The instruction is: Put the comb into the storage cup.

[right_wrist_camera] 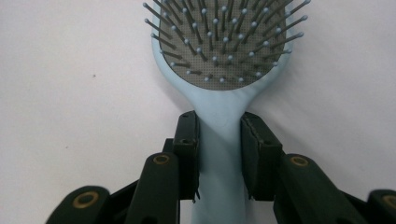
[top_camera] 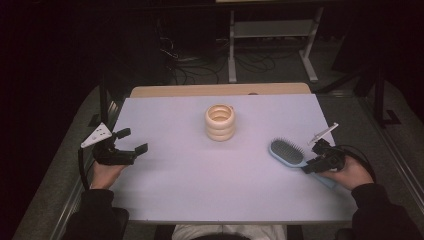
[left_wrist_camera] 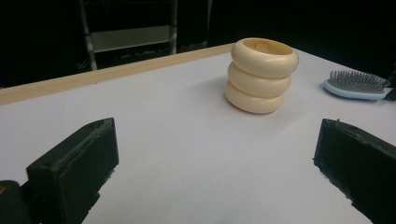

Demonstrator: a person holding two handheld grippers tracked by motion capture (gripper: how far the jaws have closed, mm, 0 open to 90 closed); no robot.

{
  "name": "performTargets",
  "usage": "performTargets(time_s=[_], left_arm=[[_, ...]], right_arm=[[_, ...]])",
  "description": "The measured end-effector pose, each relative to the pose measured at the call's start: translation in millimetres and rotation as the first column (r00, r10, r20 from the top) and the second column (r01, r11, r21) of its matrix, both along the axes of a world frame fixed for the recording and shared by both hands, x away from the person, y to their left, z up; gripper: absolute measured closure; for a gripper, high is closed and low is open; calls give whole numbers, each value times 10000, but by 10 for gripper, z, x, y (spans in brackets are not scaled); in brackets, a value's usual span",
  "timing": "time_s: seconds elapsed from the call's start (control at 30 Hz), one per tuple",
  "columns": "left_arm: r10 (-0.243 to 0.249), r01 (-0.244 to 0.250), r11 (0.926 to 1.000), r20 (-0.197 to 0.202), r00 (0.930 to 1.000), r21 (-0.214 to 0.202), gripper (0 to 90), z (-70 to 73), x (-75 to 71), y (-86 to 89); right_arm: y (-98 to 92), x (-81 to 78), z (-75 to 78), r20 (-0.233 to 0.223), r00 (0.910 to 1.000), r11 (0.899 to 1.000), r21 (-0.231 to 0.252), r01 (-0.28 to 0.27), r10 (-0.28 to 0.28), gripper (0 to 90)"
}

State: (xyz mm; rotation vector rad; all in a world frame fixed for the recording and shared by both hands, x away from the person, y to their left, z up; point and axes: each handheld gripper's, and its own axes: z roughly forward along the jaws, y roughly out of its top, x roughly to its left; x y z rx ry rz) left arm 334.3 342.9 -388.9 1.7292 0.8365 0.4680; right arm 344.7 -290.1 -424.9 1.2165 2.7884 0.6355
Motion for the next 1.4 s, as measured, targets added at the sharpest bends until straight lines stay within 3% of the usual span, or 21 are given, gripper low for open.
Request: performTargets(time_s=[0.47, 0.63, 1.4], left_arm=[[-13, 13, 10000, -14, 10000, 56, 0, -3, 1, -2], [10, -10, 10000, -7, 10000, 8, 0, -1, -2, -1], [-23, 23, 10000, -20, 10000, 54, 0, -5, 2, -7]], right_arm=[[48, -16, 260, 736, 9970, 9996, 62, -263, 258, 684], [66, -21, 401, 1325, 9906, 9989, 274, -383, 343, 684], [248, 46, 895, 2268, 9719, 9958, 500, -766, 634, 684]])
